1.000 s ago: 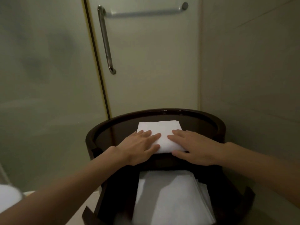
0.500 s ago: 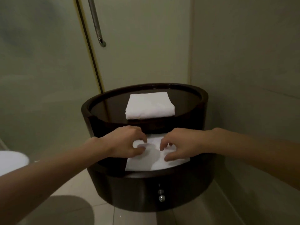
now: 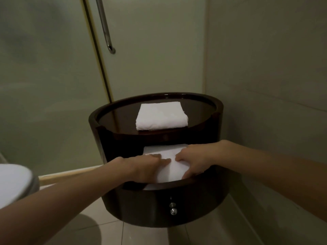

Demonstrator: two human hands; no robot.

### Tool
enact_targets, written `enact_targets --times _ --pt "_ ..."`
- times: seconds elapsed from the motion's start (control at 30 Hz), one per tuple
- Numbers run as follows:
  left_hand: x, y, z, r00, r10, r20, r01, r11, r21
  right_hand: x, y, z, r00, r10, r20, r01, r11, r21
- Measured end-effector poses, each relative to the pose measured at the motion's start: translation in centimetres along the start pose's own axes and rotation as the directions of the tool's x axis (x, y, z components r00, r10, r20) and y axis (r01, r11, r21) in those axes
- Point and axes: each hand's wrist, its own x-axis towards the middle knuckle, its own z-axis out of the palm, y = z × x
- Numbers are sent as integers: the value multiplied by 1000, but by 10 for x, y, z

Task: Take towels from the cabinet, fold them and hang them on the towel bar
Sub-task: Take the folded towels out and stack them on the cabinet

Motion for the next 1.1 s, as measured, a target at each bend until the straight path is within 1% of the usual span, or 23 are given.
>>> enact_targets --times 0.07,0.13,0.2,0.33,0.4,0.47,0.57,0.63,0.7,0.73,0.87,1.1 --pt "3 3 0 1000 4 -16 -3 999 38 3 -1 0 1000 28 7 -29 999 20" --pt "4 3 -2 997 1 -71 2 999 43 4 -1 0 999 38 5 -38 997 62" --pt "4 -1 -5 986 -13 -166 11 1000 -17 2 0 0 999 27 -32 -23 994 108" --pt "0 -14 -15 949 -73 -307 8 978 -207 0 -1 5 982 -1 -190 37 982 183" --pt "-3 -15 -21 937 -94 -337 0 963 -269 1 -1 10 957 49 -285 -9 990 141" --pt "-3 -16 -24 929 -102 -356 -8 956 -293 1 -2 15 917 85 -389 -46 993 109" --pt "-6 -12 -20 939 -97 -330 6 964 -266 -2 -2 19 889 105 -446 -55 991 122" --pt "-8 -7 -12 947 -90 -308 33 982 -185 -4 -2 21 885 95 -455 -39 990 132" --pt "-10 -3 -3 944 -70 -323 40 994 -98 -7 -4 23 878 86 -471 -21 990 141" --pt "-11 -2 1 940 -57 -336 29 996 -88 -8 -6 24 876 81 -476 -13 990 143" --pt "-16 0 6 933 -37 -359 -6 993 -116 -12 -8 25 861 81 -502 -4 988 153" --pt "-17 -3 6 919 -56 -391 12 993 -114 -15 -9 23 864 73 -497 0 989 145"
